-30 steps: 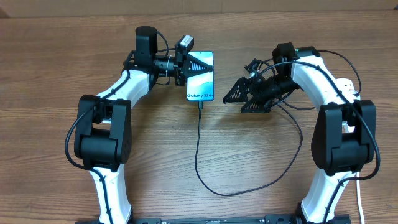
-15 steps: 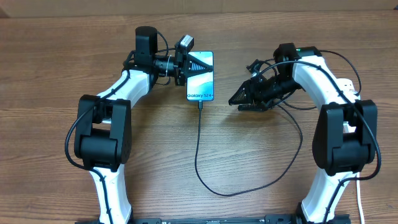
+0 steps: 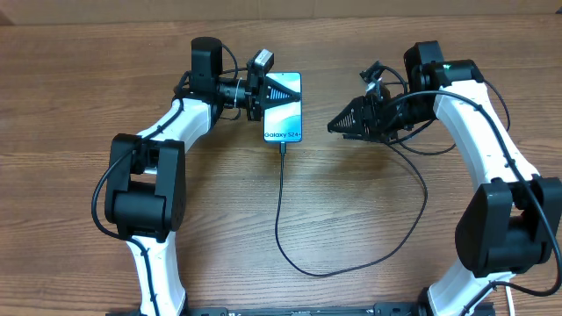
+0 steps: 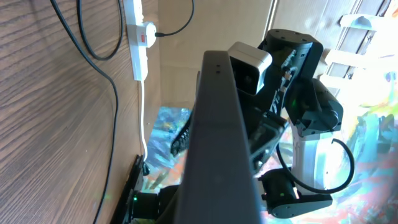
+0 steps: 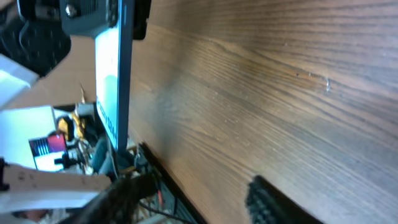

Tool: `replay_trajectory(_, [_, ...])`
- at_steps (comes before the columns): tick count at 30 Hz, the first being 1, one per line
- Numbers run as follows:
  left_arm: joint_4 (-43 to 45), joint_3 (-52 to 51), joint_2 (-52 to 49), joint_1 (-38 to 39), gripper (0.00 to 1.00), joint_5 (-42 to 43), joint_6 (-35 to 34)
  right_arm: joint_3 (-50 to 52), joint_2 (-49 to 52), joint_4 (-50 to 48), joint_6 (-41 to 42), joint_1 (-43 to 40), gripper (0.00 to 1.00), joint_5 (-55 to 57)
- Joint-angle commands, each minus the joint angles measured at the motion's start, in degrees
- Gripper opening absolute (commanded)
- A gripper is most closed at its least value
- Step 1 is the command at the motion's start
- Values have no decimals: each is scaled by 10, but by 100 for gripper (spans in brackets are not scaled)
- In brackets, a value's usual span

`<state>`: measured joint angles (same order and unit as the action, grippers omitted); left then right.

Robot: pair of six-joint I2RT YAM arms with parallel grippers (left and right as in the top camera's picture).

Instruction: Plug charger to phone and switch on socket

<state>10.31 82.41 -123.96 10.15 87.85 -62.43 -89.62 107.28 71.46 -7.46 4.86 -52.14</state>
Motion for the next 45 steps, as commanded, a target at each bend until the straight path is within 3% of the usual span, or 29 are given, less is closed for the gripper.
replay_trajectory(1, [2,0,15,3,4,13,7,-4,-5,8,6,3,42,-6])
replay_trajectory(3, [2,0,15,3,4,13,7,-3,-5,17,6,7,36,-6])
replay_trajectory(18, [2,0,15,3,4,13,7,-3,-18,18,6,24,28,16])
replay_trajectory(25, [2,0,15,3,4,13,7,-3,-62,-18,136,33,29,185])
replay_trajectory(40, [2,0,15,1,4,16,7,12,-97,-54,202,132,27,288])
replay_trajectory(45, [2,0,15,-3,4,16,7,62,-134,-76,212,135,27,307])
